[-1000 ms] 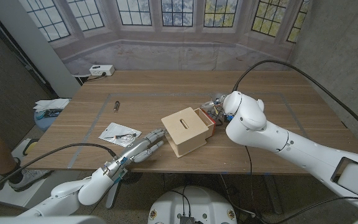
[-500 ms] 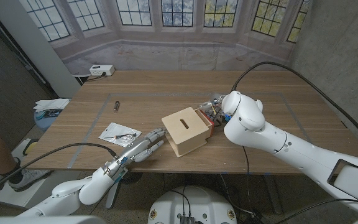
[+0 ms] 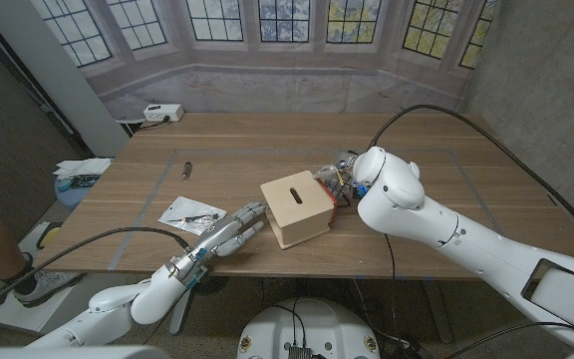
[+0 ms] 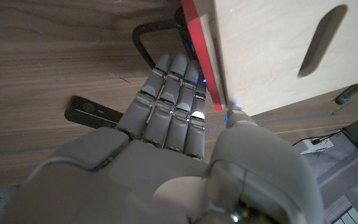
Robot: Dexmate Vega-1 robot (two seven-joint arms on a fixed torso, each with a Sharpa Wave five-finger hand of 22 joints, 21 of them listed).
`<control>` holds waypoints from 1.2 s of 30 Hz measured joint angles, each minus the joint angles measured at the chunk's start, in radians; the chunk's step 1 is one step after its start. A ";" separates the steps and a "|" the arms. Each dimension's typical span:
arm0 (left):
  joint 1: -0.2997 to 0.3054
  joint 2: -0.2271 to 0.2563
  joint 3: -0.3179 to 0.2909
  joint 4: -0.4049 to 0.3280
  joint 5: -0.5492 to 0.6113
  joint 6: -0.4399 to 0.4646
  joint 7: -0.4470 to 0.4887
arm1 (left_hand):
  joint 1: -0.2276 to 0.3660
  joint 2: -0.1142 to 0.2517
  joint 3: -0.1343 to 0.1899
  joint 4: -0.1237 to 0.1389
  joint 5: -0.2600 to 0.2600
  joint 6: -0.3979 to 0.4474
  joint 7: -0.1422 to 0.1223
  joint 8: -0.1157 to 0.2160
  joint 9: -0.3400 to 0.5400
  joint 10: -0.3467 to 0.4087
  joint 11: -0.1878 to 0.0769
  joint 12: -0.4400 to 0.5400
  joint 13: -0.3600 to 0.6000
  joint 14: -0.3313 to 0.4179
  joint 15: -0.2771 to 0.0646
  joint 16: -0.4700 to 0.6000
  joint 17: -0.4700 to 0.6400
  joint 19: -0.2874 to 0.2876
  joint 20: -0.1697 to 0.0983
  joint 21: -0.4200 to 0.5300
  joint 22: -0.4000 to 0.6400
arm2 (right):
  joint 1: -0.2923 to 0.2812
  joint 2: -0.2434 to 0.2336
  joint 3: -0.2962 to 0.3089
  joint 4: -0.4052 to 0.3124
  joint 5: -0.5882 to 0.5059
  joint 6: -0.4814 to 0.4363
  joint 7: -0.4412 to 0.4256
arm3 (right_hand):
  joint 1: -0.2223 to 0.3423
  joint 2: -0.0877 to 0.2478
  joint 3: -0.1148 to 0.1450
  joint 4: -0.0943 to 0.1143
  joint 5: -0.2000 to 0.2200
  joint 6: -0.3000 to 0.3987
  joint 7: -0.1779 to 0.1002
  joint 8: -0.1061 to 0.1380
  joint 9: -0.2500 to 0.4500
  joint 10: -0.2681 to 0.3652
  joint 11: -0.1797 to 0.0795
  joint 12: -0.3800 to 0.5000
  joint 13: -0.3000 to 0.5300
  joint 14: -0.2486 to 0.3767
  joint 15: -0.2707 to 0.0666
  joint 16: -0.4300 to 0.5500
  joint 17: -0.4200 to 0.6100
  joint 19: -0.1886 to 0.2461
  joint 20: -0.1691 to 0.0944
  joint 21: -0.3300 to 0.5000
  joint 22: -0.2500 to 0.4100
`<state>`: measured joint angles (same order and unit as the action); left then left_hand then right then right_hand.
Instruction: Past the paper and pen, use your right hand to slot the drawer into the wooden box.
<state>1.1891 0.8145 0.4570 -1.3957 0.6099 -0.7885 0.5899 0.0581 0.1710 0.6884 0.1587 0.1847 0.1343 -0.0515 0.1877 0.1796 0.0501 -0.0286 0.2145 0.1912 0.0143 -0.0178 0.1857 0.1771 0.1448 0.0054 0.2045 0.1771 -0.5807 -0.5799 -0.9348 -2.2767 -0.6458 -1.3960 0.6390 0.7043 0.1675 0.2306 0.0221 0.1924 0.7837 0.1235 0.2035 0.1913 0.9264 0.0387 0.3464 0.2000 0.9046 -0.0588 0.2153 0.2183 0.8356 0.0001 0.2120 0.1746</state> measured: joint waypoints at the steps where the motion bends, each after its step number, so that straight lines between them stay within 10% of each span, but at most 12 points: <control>1: -0.004 -0.001 0.002 0.003 0.009 -0.010 0.009 | 0.000 0.000 0.000 0.000 0.000 0.002 0.002 0.000 0.000 0.000 0.000 0.000 0.000 0.000 0.000 0.000 0.000 0.000 0.000 0.000 0.000 | -0.002 0.003 0.002 -0.001 0.003 0.000 -0.001 | 0.000 0.000 0.000 0.000 0.000 0.000 0.000 0.000 0.000 0.000 0.000 0.000 0.000 0.000 0.000 0.000 0.000 0.000 0.000 0.000 0.000; 36: -0.072 -0.019 0.048 0.053 0.035 -0.034 0.028 | 0.000 0.000 0.010 0.001 0.000 0.009 -0.002 0.000 0.001 0.005 0.006 0.000 0.000 0.000 0.000 0.000 0.000 0.000 0.000 0.000 0.000 | -0.004 0.001 0.022 -0.014 0.060 0.000 -0.025 | 0.003 -0.007 0.011 -0.011 -0.008 -0.045 0.016 -0.012 0.000 0.004 0.004 -0.031 0.000 -0.004 0.015 0.000 -0.002 0.007 0.007 0.000 0.000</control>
<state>1.1167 0.7955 0.5052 -1.3425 0.6454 -0.8229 0.6175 0.0580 0.1710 0.6981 0.1599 0.1848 0.1434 -0.0531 0.1878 0.1803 0.0555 -0.0230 0.2147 0.1912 0.0143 -0.0178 0.1857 0.1772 0.1447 0.0054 0.2045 0.1772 -0.5850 -0.5787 -0.9128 -2.2906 -0.5858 -1.3960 0.6141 0.7074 0.1602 0.2417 0.0111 0.1845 0.7383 0.1396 0.1917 0.1911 0.9300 0.0425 0.3157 0.1998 0.9008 -0.0443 0.2152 0.2164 0.8423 0.0074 0.2119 0.1744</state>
